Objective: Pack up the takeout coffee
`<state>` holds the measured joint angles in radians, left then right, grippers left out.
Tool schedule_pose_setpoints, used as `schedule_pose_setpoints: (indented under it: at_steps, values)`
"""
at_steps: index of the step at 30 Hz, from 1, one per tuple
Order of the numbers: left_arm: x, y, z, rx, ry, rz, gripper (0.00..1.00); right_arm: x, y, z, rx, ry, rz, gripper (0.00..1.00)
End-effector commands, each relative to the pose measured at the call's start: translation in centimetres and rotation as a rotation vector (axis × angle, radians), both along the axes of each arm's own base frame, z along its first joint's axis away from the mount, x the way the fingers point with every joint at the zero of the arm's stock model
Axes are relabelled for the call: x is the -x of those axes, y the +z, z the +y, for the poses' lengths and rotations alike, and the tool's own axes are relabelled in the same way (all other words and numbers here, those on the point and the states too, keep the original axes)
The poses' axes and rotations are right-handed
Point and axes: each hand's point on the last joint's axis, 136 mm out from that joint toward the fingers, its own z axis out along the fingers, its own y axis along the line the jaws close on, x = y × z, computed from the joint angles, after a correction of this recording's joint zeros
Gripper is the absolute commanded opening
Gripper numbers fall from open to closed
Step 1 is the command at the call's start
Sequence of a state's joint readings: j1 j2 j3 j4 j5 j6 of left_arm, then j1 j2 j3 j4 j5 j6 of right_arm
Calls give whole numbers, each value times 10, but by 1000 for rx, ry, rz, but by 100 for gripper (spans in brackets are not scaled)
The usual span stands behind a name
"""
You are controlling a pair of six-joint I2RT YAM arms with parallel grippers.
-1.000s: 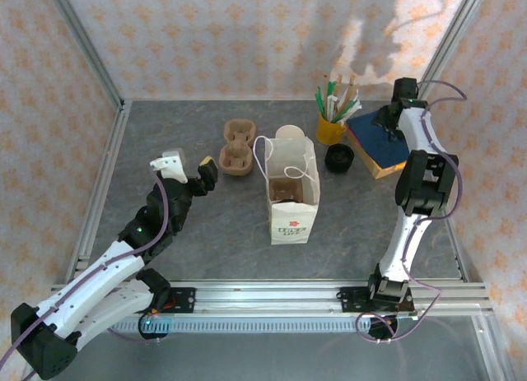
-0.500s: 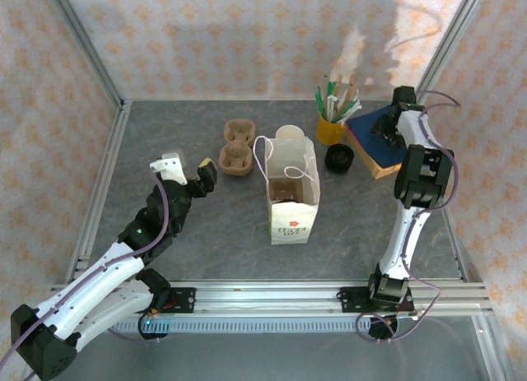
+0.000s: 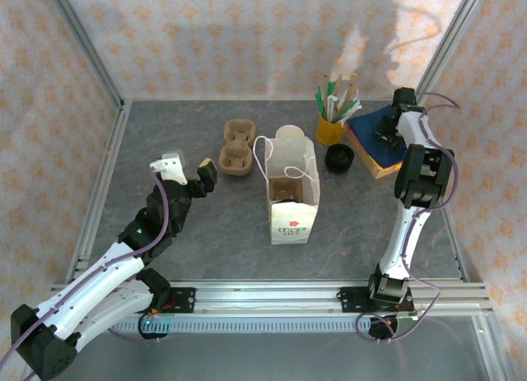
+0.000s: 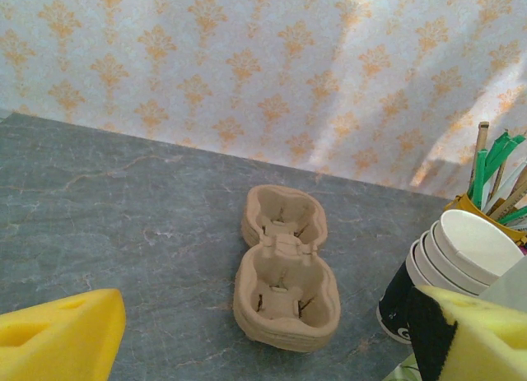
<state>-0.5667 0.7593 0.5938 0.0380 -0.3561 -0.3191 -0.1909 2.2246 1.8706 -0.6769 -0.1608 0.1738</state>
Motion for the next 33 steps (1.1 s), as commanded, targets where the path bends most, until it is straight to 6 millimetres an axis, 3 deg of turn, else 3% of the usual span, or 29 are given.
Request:
schedule_pose_setpoints:
  at_steps: [1,15,24,33]
  values:
    - [0,4,3,-2,7,-5,90,0,5,3,-15,15,-19,38]
    - [4,4,6,3,13,0,90,-10,59,7,-200,15,-217,21]
    - [6,6,6,18,11,-1,90,-6,83,6,-214,19,-270,11]
    - [8,10,7,26,9,-7,90,3,148,10,-212,32,-395,5]
